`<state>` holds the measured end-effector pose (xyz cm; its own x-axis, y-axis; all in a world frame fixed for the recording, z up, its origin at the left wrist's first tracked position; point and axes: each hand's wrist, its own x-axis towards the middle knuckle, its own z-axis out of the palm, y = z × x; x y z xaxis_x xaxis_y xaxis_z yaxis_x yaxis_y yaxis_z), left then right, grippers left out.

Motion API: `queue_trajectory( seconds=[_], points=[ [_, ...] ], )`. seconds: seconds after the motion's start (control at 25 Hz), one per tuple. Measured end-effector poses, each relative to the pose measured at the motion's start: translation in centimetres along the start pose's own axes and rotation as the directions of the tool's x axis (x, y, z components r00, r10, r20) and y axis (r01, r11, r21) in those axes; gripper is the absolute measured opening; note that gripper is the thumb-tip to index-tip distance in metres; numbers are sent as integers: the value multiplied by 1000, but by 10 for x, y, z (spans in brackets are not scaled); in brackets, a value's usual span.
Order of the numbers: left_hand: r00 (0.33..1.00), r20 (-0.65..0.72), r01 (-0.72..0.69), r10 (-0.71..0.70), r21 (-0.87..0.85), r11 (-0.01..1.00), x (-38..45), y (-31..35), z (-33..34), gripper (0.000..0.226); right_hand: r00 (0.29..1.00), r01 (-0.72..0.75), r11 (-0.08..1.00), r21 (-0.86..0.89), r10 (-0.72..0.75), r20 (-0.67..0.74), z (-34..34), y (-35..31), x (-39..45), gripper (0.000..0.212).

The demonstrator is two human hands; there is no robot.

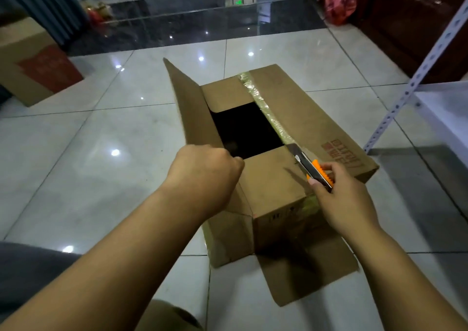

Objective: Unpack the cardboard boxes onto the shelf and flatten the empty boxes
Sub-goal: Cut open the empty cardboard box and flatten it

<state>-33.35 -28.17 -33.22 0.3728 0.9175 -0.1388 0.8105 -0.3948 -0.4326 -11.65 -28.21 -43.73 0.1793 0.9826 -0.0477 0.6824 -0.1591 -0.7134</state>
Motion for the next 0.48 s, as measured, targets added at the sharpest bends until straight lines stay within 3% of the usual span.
queue_trajectory(
  seconds=[0.16,0.48],
  points=[
    [994,108,22,-23,14,1000,2,-2,33,35,999,28,998,-59,-27,25,7,-3,3,37],
    [979,-12,-196,205,-348,917,29,9,84,35,998,44,997,-63,-41,40,10,3,1,36]
  ],
)
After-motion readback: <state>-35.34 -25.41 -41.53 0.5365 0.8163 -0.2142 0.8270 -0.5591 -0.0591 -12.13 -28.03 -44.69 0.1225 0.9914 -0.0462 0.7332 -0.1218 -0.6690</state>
